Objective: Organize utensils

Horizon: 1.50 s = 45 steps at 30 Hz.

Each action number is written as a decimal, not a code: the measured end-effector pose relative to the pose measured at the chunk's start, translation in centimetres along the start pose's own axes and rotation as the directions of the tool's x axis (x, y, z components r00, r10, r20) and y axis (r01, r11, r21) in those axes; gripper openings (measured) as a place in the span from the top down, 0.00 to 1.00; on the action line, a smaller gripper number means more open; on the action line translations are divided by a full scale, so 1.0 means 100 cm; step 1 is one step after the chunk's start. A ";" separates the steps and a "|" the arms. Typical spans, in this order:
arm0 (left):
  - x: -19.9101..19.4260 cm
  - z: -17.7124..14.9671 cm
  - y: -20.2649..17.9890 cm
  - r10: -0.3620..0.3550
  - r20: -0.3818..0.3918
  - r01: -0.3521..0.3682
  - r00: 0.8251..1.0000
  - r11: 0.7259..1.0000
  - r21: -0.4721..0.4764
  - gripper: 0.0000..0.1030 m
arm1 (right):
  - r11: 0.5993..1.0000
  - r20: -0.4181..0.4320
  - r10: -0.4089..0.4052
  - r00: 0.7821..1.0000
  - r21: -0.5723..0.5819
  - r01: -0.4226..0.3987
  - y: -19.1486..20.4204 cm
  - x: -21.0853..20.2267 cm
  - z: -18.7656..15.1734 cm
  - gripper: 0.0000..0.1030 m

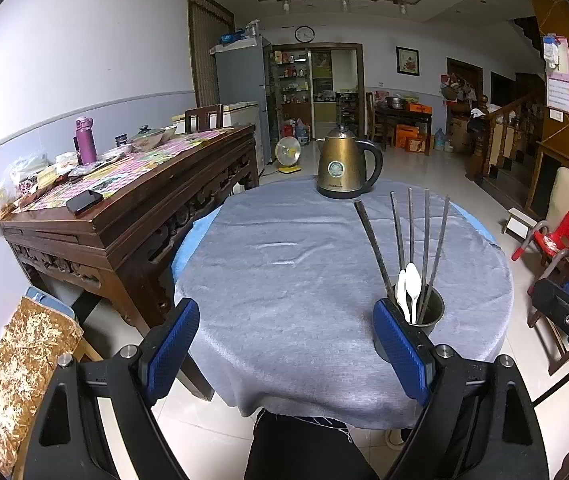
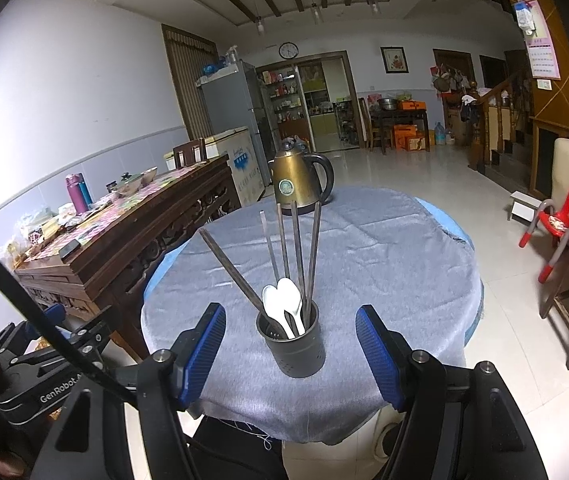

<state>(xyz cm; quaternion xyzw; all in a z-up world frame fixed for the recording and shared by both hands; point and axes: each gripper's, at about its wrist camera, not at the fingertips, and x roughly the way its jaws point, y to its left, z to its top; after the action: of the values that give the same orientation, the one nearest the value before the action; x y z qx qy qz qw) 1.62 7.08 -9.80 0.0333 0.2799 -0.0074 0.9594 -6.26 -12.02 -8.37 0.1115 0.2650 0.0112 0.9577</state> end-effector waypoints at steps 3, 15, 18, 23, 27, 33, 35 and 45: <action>0.001 -0.001 0.001 0.005 -0.002 -0.005 1.000 1.000 -0.001 0.14 | 1.000 0.000 0.000 1.000 0.002 0.000 0.000 0.001 0.000 0.31; 0.005 -0.002 -0.001 0.015 -0.020 -0.015 1.000 1.000 0.001 0.14 | 1.000 -0.013 0.013 1.000 0.016 -0.013 -0.002 0.008 -0.004 0.31; 0.008 -0.001 0.000 0.027 -0.025 -0.027 0.999 1.000 0.002 0.14 | 1.000 -0.010 0.016 1.000 0.013 -0.016 -0.003 0.011 0.000 0.31; 0.014 0.000 0.001 0.044 -0.041 -0.044 0.998 0.999 0.000 0.14 | 1.000 -0.024 0.030 0.999 0.007 -0.030 -0.001 0.020 0.004 0.31; 0.018 0.000 0.001 0.053 -0.052 -0.052 0.997 0.999 0.010 0.14 | 0.999 -0.034 0.037 0.999 0.008 -0.036 -0.001 0.026 0.005 0.31; 0.023 0.000 0.001 0.075 -0.066 -0.074 0.995 0.997 0.009 0.14 | 0.998 -0.050 0.058 0.997 0.016 -0.057 -0.002 0.035 0.006 0.31; 0.026 0.002 -0.001 0.077 -0.073 -0.076 0.994 0.997 0.013 0.14 | 0.998 -0.058 0.061 0.996 0.011 -0.060 -0.001 0.038 0.006 0.31; 0.043 0.008 -0.008 0.068 -0.114 -0.064 0.991 0.997 0.034 0.14 | 0.997 -0.087 0.066 0.994 0.036 -0.063 -0.017 0.053 0.007 0.31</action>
<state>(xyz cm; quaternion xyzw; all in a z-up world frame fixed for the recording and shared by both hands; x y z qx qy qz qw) 5.68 6.21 -11.45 0.0575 0.3336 0.0221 0.9407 -1.40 -13.40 -10.82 0.1352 0.3033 0.0427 0.9423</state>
